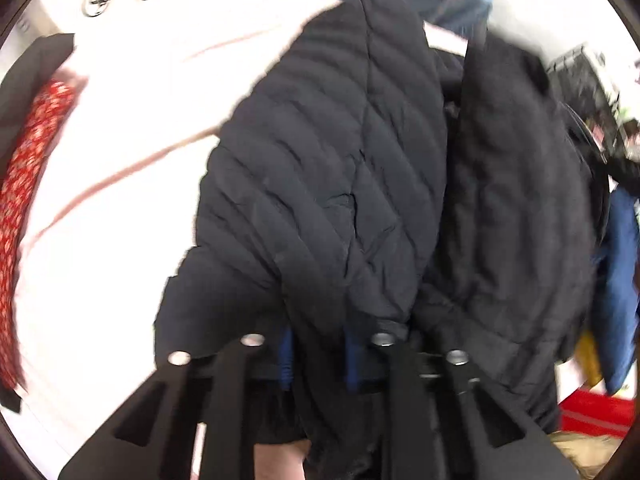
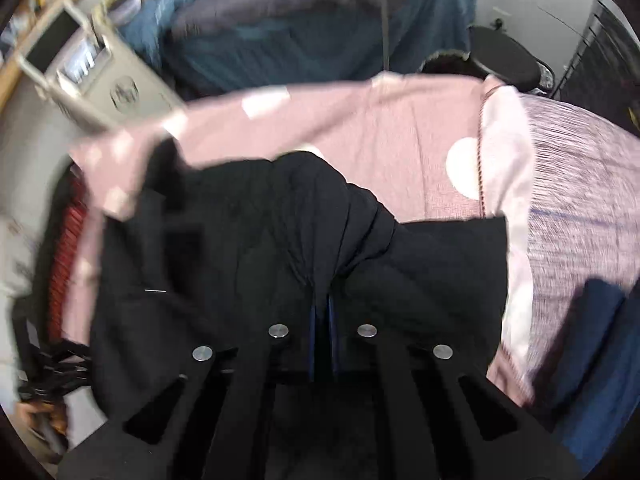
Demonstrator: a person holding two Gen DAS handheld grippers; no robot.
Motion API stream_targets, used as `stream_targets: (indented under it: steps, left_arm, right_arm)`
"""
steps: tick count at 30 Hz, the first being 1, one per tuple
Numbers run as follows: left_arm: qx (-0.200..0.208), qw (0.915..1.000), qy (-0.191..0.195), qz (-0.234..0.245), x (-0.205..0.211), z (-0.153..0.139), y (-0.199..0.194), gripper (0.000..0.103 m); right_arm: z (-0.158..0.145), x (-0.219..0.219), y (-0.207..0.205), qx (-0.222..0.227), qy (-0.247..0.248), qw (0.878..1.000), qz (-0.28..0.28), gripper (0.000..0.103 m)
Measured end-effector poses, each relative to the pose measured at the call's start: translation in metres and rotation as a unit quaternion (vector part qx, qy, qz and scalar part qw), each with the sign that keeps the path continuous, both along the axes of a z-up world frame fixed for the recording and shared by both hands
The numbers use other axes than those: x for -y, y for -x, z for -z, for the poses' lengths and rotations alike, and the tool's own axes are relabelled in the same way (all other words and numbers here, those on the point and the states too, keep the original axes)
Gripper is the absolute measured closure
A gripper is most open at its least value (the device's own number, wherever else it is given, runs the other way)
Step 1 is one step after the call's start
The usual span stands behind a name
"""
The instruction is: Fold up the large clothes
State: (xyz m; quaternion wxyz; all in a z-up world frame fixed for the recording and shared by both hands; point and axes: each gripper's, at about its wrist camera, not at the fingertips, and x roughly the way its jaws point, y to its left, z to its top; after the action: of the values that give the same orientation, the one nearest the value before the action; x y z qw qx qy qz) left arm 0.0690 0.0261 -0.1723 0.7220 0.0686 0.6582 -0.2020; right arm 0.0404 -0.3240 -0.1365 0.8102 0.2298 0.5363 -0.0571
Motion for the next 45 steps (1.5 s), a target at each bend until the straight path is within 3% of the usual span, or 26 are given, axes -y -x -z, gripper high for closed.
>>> stream_targets:
  steps: [4, 8, 11, 13, 17, 18, 21, 23, 24, 26, 27, 28, 30, 34, 36, 38, 42, 45]
  left_arm:
    - [0.054, 0.9978, 0.028, -0.027, -0.021, -0.055, 0.010, 0.096]
    - [0.137, 0.9881, 0.046, -0.053, -0.043, -0.125, 0.011, 0.096]
    - [0.233, 0.9684, 0.043, -0.077, -0.061, -0.189, 0.001, 0.096]
    - [0.273, 0.9555, 0.048, -0.102, -0.074, -0.218, -0.006, 0.097]
    - [0.339, 0.9300, 0.049, -0.132, -0.098, -0.268, -0.042, 0.097]
    - [0.362, 0.9203, 0.051, -0.139, -0.105, -0.282, -0.046, 0.097]
    - [0.400, 0.9027, 0.034, -0.154, -0.124, -0.296, -0.068, 0.097]
    - [0.378, 0.9035, 0.049, -0.195, -0.138, -0.290, -0.088, 0.093]
    - [0.362, 0.9057, 0.063, -0.212, -0.149, -0.282, -0.097, 0.088]
    - [0.312, 0.9131, 0.058, -0.256, -0.164, -0.252, -0.114, 0.061]
    - [0.301, 0.9124, 0.039, -0.275, -0.169, -0.237, -0.118, 0.033]
    - [0.286, 0.9111, 0.020, -0.296, -0.174, -0.220, -0.118, 0.017]
    - [0.250, 0.9169, 0.005, -0.311, -0.183, -0.182, -0.109, 0.017]
    - [0.161, 0.9328, -0.053, -0.318, -0.192, -0.110, -0.070, 0.017]
    - [0.131, 0.9408, -0.065, -0.306, -0.187, -0.081, -0.043, 0.017]
    - [0.106, 0.9482, -0.075, -0.290, -0.178, -0.062, -0.027, 0.017]
    - [0.068, 0.9610, -0.056, -0.262, -0.144, -0.042, -0.005, 0.017]
    - [0.068, 0.9708, -0.030, -0.228, -0.111, -0.045, -0.002, 0.017]
  right_arm:
    - [-0.073, 0.002, 0.038, 0.073, -0.013, 0.997, 0.037, 0.098]
    - [-0.146, 0.014, 0.068, 0.150, -0.004, 0.986, 0.073, 0.099]
    - [-0.202, 0.023, 0.094, 0.216, 0.010, 0.972, 0.094, 0.099]
    - [-0.231, 0.028, 0.105, 0.249, 0.022, 0.963, 0.099, 0.099]
    - [-0.276, 0.034, 0.129, 0.312, 0.041, 0.942, 0.116, 0.099]
    - [-0.289, 0.032, 0.134, 0.332, 0.059, 0.935, 0.108, 0.099]
    - [-0.304, 0.030, 0.134, 0.362, 0.097, 0.923, 0.084, 0.099]
    - [-0.293, 0.048, 0.125, 0.345, 0.070, 0.929, 0.116, 0.098]
    - [-0.275, 0.065, 0.118, 0.322, 0.029, 0.934, 0.151, 0.093]
    - [-0.242, 0.085, 0.107, 0.275, -0.027, 0.946, 0.171, 0.072]
    - [-0.219, 0.093, 0.100, 0.240, -0.047, 0.953, 0.179, 0.040]
    - [-0.188, 0.100, 0.098, 0.195, -0.055, 0.957, 0.209, 0.024]
    - [-0.137, 0.101, 0.111, 0.137, -0.049, 0.952, 0.270, 0.024]
    - [-0.059, 0.076, 0.130, 0.024, -0.055, 0.963, 0.264, 0.024]
    - [-0.039, 0.058, 0.138, 0.006, -0.062, 0.966, 0.251, 0.024]
    - [-0.028, 0.031, 0.129, -0.017, -0.053, 0.977, 0.206, 0.024]
    - [-0.017, -0.039, 0.086, -0.006, -0.065, 0.995, 0.073, 0.024]
    - [-0.007, -0.107, 0.048, -0.010, -0.059, 0.997, -0.056, 0.024]
